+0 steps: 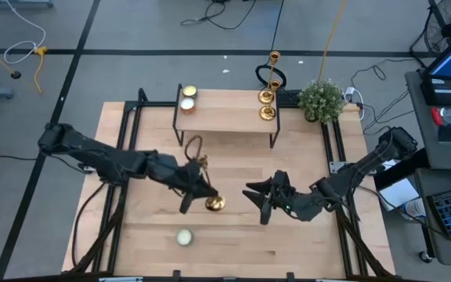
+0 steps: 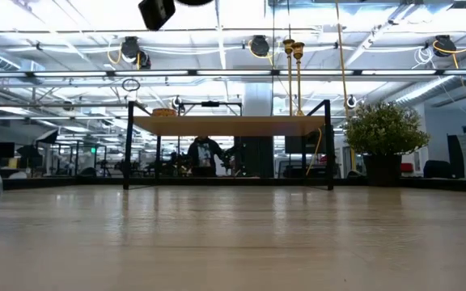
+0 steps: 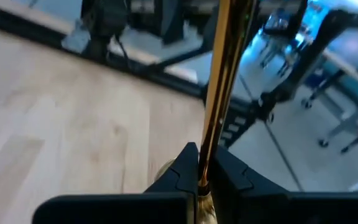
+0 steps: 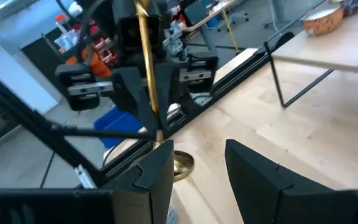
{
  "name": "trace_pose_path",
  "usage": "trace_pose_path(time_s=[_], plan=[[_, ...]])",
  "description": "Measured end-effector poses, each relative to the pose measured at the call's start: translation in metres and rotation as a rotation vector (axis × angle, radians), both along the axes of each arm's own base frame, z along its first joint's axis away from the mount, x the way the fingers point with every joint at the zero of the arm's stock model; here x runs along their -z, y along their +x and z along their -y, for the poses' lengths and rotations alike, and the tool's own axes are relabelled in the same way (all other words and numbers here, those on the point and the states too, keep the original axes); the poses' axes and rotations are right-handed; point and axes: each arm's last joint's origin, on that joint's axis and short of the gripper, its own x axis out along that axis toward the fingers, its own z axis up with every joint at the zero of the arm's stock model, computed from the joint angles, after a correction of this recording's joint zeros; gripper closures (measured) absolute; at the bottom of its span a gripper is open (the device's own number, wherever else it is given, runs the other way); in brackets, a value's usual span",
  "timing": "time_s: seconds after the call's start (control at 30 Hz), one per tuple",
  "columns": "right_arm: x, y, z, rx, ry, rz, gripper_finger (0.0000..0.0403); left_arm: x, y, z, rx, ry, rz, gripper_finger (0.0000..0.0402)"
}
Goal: Pick & Place candle stick holders
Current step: Put the gold candle holder on the shelf aligned with the other gold candle holder
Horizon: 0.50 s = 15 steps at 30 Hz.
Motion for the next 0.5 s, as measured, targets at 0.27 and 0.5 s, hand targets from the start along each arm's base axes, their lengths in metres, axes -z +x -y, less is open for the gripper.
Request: trace_pose_path(time_s=[0.27,0.5], plan=[[-0.017,0.015,0.018,-0.087,-0.01,0.129,0.0257,0.0,0.006,-0.014,0.114,-0.089,-0.002,0.0384],[-0.013,0.026,0.039,-0.16,0.095,0.102,0.0214,-0.003,0.004,-0.015,0.183,-0.074,-0.099,0.0384]])
